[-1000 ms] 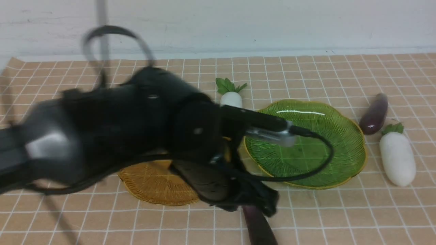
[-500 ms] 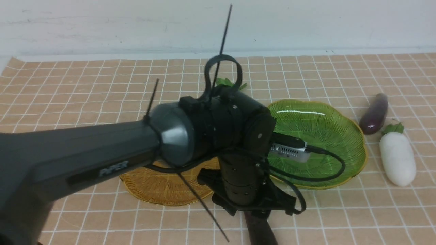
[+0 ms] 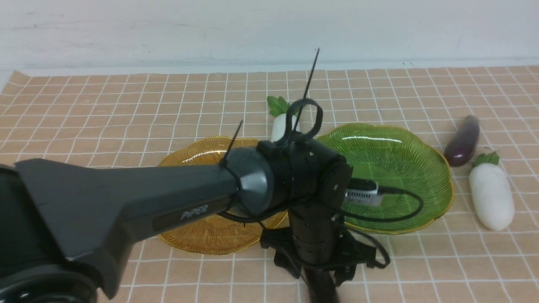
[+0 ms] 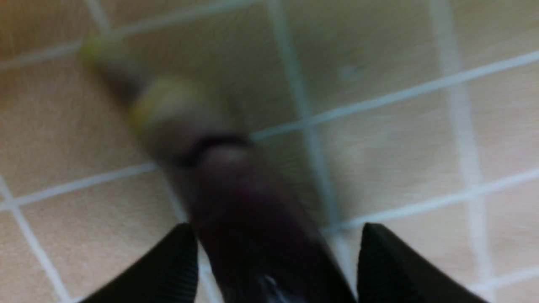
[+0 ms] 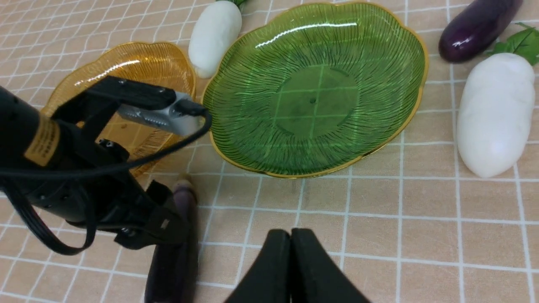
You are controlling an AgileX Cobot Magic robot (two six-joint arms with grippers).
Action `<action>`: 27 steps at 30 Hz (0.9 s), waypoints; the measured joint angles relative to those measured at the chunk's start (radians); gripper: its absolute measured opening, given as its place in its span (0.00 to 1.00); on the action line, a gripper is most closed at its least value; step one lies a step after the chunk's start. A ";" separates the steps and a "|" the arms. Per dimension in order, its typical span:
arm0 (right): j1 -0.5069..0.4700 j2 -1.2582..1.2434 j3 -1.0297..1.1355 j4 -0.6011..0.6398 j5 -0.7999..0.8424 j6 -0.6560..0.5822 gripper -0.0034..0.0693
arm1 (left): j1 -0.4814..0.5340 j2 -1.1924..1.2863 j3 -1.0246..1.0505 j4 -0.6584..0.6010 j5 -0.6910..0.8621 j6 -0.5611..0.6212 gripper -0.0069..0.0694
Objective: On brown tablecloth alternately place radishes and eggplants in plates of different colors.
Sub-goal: 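Pick up the eggplant and place it in the yellow plate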
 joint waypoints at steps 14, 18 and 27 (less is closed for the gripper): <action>0.000 0.005 0.000 0.008 -0.011 0.001 0.03 | 0.006 -0.063 -0.109 0.072 0.161 0.144 0.41; 0.000 0.062 -0.028 0.008 0.018 0.001 0.03 | 0.054 -0.160 -0.207 0.140 0.268 0.171 0.41; 0.000 0.330 -0.260 -0.065 0.094 0.026 0.03 | 0.446 -0.166 -0.282 0.180 0.311 0.307 0.41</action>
